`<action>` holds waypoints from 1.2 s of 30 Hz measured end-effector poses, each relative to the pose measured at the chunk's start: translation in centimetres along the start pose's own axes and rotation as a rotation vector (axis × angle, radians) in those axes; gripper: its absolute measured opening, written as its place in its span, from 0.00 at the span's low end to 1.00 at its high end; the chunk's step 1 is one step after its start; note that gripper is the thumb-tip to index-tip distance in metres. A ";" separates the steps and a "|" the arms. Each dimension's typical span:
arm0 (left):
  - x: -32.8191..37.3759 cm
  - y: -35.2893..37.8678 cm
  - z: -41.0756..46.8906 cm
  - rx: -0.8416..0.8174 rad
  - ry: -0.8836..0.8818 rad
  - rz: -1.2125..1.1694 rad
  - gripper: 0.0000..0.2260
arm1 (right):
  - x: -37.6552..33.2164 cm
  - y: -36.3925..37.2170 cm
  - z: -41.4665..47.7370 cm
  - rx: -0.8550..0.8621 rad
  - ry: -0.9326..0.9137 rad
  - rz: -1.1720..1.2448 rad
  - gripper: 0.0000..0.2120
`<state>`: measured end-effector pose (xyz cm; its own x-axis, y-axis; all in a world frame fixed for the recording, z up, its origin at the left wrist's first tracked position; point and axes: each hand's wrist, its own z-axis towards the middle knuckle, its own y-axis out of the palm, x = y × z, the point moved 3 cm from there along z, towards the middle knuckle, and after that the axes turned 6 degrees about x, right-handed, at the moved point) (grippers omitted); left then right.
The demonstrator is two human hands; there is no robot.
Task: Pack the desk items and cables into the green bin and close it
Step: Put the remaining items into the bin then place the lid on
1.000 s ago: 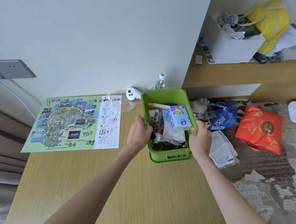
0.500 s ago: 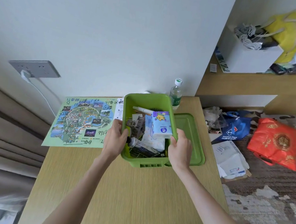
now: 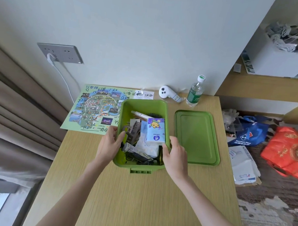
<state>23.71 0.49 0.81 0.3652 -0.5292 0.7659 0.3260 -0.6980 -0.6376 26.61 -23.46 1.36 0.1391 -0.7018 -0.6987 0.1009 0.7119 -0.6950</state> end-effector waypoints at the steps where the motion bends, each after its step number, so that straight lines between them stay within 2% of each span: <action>1: 0.1 0.1 0.0 -0.011 -0.019 0.022 0.18 | 0.3 -0.3 0.3 0.016 -0.033 0.025 0.09; 3: 0.2 0.4 -0.2 -0.020 -0.024 0.081 0.23 | 1.3 -0.9 0.8 0.063 -0.084 0.052 0.06; 5: 0.2 0.7 -0.4 -0.022 -0.028 0.078 0.23 | 3.2 -1.4 1.2 0.080 -0.092 -0.016 0.05; 8: 0.2 0.8 -0.4 -0.016 -0.040 0.051 0.21 | 7.0 -1.1 1.0 -0.097 -0.061 -0.281 0.04; 12: 0.2 0.9 -0.5 0.000 -0.035 0.051 0.22 | 10.6 -0.3 0.1 -0.367 -0.113 -0.598 0.15; 16: 0.3 1.0 -0.6 0.023 -0.030 0.077 0.21 | 11.1 -0.1 -0.3 -0.447 -0.191 -0.724 0.17; 19: 0.3 1.0 -0.7 0.031 -0.033 0.094 0.21 | 11.1 -0.1 -0.3 -0.488 -0.241 -0.737 0.23; 22: 0.2 1.1 -0.7 0.043 -0.030 0.100 0.21 | 10.4 -1.3 -0.1 -0.385 -0.298 -0.693 0.22; 25: 0.3 1.1 -0.7 0.059 -0.030 0.104 0.20 | 8.6 -3.2 0.4 -0.211 -0.398 -0.567 0.12; 28: 0.4 1.0 -0.8 0.065 -0.033 0.101 0.19 | 6.3 -5.0 0.9 -0.112 -0.471 -0.435 0.06; 31: 0.6 1.0 -1.1 0.072 -0.022 0.159 0.21 | 3.8 -7.3 1.6 0.048 -0.400 -0.310 0.03; 36: 1.0 0.9 -0.9 0.038 0.012 0.340 0.27 | -0.5 -11.2 2.0 0.371 -0.287 0.040 0.07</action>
<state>23.55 -1.13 1.07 0.4486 -0.7344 0.5094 0.2193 -0.4620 -0.8593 27.33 -30.99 9.84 0.4113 -0.6751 -0.6124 0.4277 0.7363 -0.5244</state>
